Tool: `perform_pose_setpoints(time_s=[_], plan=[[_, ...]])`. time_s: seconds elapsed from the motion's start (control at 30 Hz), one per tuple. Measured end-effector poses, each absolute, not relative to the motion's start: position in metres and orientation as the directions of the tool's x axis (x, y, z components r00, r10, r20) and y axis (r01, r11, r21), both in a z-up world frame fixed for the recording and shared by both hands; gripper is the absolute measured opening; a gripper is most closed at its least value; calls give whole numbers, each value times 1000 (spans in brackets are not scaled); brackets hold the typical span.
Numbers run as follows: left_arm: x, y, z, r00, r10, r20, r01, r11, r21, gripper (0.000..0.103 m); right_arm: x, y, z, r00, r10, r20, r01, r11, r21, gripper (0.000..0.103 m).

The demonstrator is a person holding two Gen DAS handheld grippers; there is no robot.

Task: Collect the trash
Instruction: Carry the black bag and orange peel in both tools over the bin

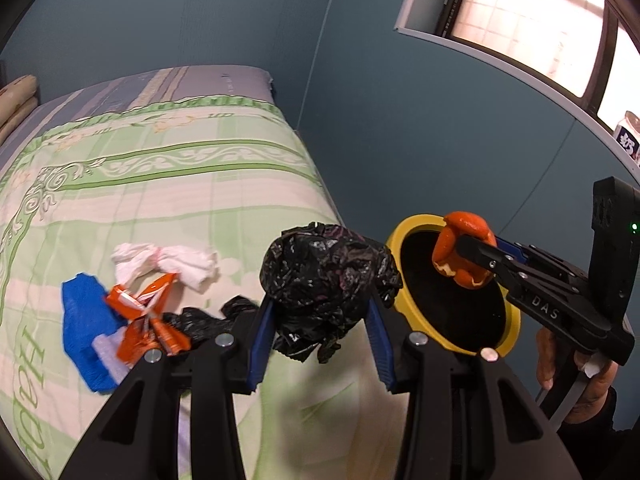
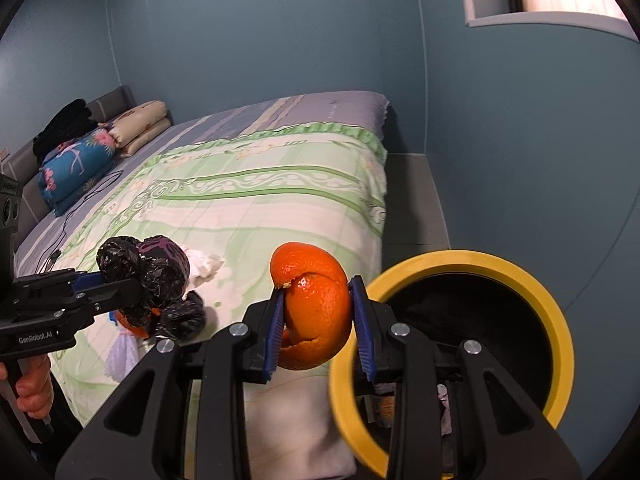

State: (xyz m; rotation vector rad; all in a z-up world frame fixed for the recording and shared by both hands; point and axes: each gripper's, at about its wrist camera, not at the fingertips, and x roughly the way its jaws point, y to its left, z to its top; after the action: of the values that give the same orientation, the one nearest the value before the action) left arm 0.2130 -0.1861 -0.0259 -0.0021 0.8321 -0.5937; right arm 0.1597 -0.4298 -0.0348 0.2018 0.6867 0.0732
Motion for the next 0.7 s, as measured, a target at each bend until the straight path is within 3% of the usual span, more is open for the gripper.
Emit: perform_pose_setpoints(time_s=[0.7], plan=[[220,-269,-40,433,-555,-710,595,768,-237,40,150,-502,-58,765,12,-644,168,962,217,30]])
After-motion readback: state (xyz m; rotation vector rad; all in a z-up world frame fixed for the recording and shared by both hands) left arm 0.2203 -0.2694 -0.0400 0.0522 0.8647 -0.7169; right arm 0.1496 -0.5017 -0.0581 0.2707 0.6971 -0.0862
